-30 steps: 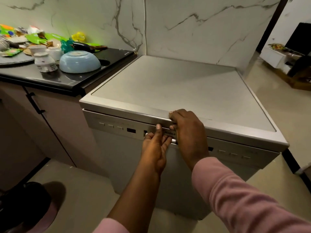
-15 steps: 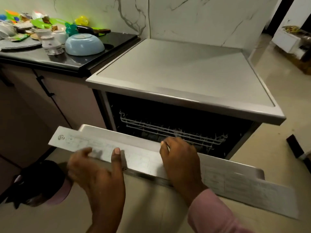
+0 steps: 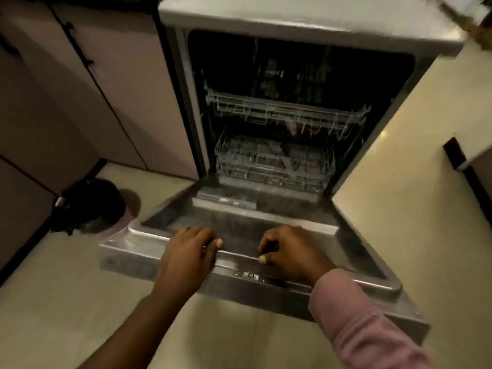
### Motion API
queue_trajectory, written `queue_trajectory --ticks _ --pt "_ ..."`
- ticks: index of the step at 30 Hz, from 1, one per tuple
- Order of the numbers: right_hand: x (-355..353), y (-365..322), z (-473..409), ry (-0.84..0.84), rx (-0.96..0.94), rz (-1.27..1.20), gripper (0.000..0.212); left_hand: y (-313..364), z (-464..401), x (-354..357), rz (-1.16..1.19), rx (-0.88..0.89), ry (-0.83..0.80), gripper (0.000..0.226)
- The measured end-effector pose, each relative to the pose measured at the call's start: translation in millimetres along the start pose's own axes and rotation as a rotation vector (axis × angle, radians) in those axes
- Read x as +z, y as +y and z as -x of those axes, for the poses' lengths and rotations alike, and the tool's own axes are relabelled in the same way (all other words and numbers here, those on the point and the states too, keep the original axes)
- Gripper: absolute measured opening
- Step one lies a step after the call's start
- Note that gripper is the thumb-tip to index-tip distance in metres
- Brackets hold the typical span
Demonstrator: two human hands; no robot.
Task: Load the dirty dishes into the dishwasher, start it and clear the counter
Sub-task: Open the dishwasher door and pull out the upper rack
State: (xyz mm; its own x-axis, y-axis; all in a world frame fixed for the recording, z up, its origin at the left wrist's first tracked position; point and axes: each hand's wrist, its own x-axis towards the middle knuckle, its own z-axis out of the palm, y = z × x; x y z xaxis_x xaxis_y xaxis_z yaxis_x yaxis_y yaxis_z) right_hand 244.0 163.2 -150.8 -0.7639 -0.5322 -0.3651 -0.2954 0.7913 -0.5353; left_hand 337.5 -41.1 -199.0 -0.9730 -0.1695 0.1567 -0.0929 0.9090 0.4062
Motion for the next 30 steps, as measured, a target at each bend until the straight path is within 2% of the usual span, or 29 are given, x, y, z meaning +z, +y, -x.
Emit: queue_trajectory --ticks 3,6,10,13,15,17,21,24,27,30 --pt "77 15 22 -0.008 0.043 0.002 0.012 -28 62 38 0.043 0.033 -0.082 0.027" --pt "147 35 35 0.015 0.072 0.010 0.013 -50 108 80 0.078 0.011 -0.135 0.007" --pt "242 74 44 0.108 0.094 -0.054 0.022 -72 158 144 0.078 -0.054 -0.189 0.024" --pt "311 100 47 0.203 0.044 -0.122 0.019 -94 186 190 0.064 -0.048 -0.211 0.032" --pt "343 115 44 0.234 0.090 -0.196 0.019 -108 198 214 0.068 -0.049 -0.234 0.035" --pt "365 129 37 0.224 0.151 -0.260 0.018 -120 206 235 0.076 -0.066 -0.270 0.040" --pt "401 149 29 0.087 0.182 -0.204 0.020 -136 220 269 0.086 -0.086 -0.347 0.050" --pt "408 154 25 0.133 0.219 -0.183 0.018 -138 226 279 0.067 -0.084 -0.324 0.049" --pt "406 151 27 0.075 0.153 -0.066 0.026 -136 224 271 0.071 -0.091 -0.382 0.051" --pt "387 140 32 -0.079 0.094 0.065 0.032 -133 213 252 0.014 -0.099 -0.506 0.048"
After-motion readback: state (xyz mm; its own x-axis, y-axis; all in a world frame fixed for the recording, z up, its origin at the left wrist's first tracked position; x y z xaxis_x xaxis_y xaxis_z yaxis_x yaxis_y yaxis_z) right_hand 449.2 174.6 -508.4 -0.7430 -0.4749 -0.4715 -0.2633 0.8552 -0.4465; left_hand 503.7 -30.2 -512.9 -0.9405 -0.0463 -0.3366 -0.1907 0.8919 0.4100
